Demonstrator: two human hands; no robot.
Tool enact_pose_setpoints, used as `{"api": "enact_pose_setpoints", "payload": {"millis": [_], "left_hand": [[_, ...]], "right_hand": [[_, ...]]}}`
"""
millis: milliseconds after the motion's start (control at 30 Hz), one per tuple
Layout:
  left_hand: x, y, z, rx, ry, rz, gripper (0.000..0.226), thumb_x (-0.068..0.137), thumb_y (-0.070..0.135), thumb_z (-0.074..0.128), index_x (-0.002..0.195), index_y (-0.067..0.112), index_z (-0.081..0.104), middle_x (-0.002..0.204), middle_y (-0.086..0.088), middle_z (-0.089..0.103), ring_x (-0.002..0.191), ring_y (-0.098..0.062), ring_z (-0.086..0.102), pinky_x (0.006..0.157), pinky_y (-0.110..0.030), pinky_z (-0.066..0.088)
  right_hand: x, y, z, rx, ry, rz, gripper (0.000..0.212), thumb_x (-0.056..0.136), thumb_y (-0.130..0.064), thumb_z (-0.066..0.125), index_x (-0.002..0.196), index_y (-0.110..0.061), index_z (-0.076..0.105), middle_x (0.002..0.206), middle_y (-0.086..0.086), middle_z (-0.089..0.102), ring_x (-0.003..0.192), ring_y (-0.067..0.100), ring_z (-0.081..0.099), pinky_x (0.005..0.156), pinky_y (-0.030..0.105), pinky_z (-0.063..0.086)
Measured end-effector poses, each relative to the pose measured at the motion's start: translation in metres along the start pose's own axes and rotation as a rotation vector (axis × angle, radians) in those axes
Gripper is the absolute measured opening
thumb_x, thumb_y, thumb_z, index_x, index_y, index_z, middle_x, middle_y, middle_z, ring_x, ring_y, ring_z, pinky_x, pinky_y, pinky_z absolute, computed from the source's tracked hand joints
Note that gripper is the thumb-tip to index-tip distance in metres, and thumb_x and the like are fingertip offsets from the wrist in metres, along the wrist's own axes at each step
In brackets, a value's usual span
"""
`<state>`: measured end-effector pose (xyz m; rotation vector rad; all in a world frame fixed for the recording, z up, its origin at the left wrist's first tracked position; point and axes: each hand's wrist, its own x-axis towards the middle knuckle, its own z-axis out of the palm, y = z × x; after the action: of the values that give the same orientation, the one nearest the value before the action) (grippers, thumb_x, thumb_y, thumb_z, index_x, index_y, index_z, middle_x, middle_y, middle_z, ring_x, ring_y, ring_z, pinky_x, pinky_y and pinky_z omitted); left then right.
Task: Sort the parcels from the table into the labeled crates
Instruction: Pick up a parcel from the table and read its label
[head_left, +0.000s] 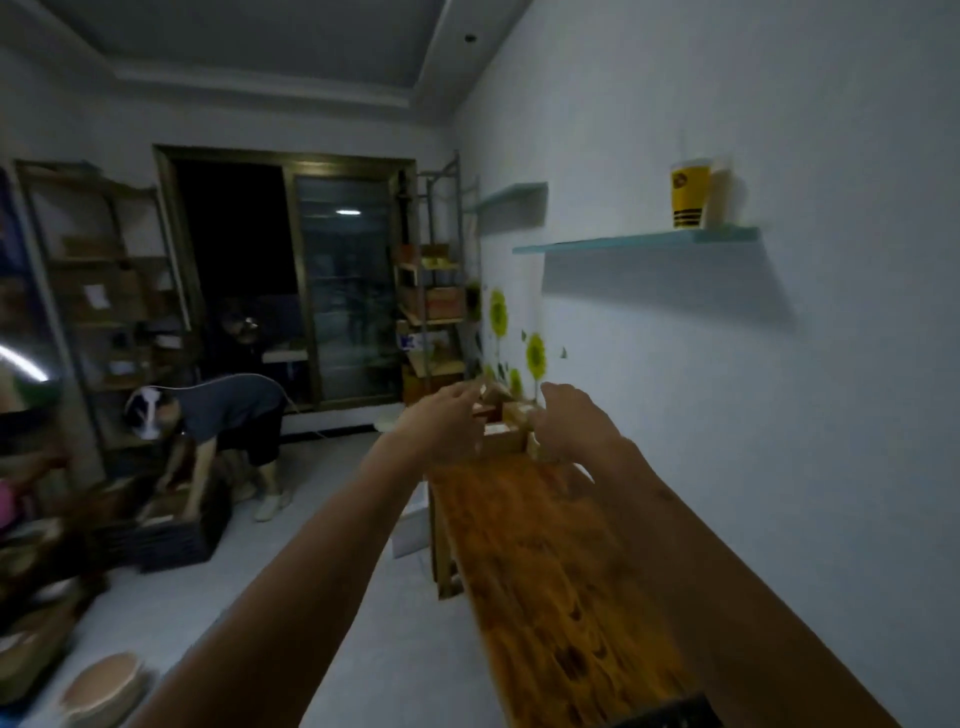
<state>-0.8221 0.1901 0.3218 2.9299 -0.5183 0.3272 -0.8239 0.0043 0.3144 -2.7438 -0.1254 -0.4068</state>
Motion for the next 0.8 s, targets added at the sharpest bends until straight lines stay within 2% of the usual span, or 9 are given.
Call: {"api": "enact_pose_setpoints", "payload": {"millis": [67, 133, 233, 300, 400, 533, 667, 800], "left_hand": [[0.024, -0.033, -0.005, -0.021, 0.017, -0.071, 0.044, 0.101, 0.029, 0.050, 0.144, 0.018, 0.047, 0.155, -0.007, 0.038, 0.139, -0.027, 0.041, 0.111, -0.043, 0.041], [0.050, -0.065, -0.002, -0.029, 0.042, -0.101, 0.047, 0.104, 0.032, 0.048, 0.148, 0.018, 0.041, 0.155, -0.004, 0.039, 0.136, -0.024, 0.045, 0.106, -0.038, 0.042], [0.096, -0.115, 0.012, -0.029, 0.038, -0.138, 0.049, 0.104, 0.030, 0.047, 0.149, 0.014, 0.039, 0.156, -0.008, 0.037, 0.138, -0.026, 0.043, 0.109, -0.039, 0.039], [0.125, -0.149, 0.023, -0.041, 0.075, -0.160, 0.050, 0.103, 0.030, 0.047, 0.150, 0.015, 0.039, 0.155, -0.009, 0.038, 0.138, -0.027, 0.042, 0.112, -0.041, 0.039], [0.171, -0.208, 0.040, -0.020, 0.066, -0.139, 0.051, 0.105, 0.030, 0.044, 0.153, 0.015, 0.033, 0.158, -0.008, 0.034, 0.142, -0.026, 0.038, 0.112, -0.039, 0.036], [0.240, -0.298, 0.054, -0.061, 0.044, -0.103, 0.049, 0.106, 0.033, 0.043, 0.151, 0.015, 0.036, 0.157, -0.006, 0.036, 0.140, -0.024, 0.040, 0.110, -0.037, 0.037], [0.320, -0.371, 0.064, -0.102, 0.053, -0.088, 0.051, 0.104, 0.035, 0.046, 0.152, 0.018, 0.035, 0.157, -0.005, 0.037, 0.139, -0.023, 0.043, 0.107, -0.038, 0.040], [0.407, -0.427, 0.079, -0.118, 0.030, -0.046, 0.057, 0.104, 0.036, 0.046, 0.155, 0.018, 0.029, 0.162, -0.004, 0.029, 0.143, -0.024, 0.039, 0.112, -0.042, 0.039]], "right_hand": [[0.043, -0.019, 0.014, 0.048, -0.031, -0.028, 0.040, 0.100, -0.030, 0.050, 0.137, -0.016, 0.052, 0.136, 0.006, 0.052, 0.126, 0.029, 0.051, 0.104, 0.043, 0.043], [0.087, -0.032, 0.035, 0.071, -0.030, -0.043, 0.038, 0.099, -0.033, 0.047, 0.132, -0.016, 0.055, 0.135, 0.007, 0.056, 0.119, 0.029, 0.055, 0.101, 0.044, 0.048], [0.154, -0.044, 0.076, 0.047, -0.052, -0.092, 0.049, 0.100, -0.041, 0.044, 0.142, -0.018, 0.047, 0.144, 0.011, 0.051, 0.125, 0.030, 0.052, 0.102, 0.047, 0.048], [0.191, -0.054, 0.097, 0.030, -0.072, -0.091, 0.048, 0.100, -0.043, 0.044, 0.142, -0.019, 0.046, 0.143, 0.009, 0.050, 0.125, 0.030, 0.051, 0.102, 0.050, 0.048], [0.252, -0.071, 0.137, 0.000, -0.074, -0.088, 0.043, 0.099, -0.043, 0.044, 0.134, -0.018, 0.049, 0.139, 0.009, 0.052, 0.120, 0.029, 0.052, 0.098, 0.051, 0.050], [0.346, -0.100, 0.186, -0.047, -0.068, -0.083, 0.046, 0.102, -0.038, 0.045, 0.140, -0.013, 0.047, 0.140, 0.012, 0.051, 0.124, 0.031, 0.051, 0.101, 0.048, 0.049], [0.429, -0.121, 0.214, -0.068, -0.047, -0.059, 0.038, 0.103, -0.035, 0.042, 0.131, -0.011, 0.051, 0.133, 0.012, 0.053, 0.117, 0.030, 0.052, 0.095, 0.043, 0.048], [0.519, -0.125, 0.241, -0.064, -0.034, 0.005, 0.043, 0.102, -0.032, 0.043, 0.138, -0.009, 0.048, 0.138, 0.013, 0.052, 0.123, 0.031, 0.051, 0.093, 0.040, 0.045]]}}
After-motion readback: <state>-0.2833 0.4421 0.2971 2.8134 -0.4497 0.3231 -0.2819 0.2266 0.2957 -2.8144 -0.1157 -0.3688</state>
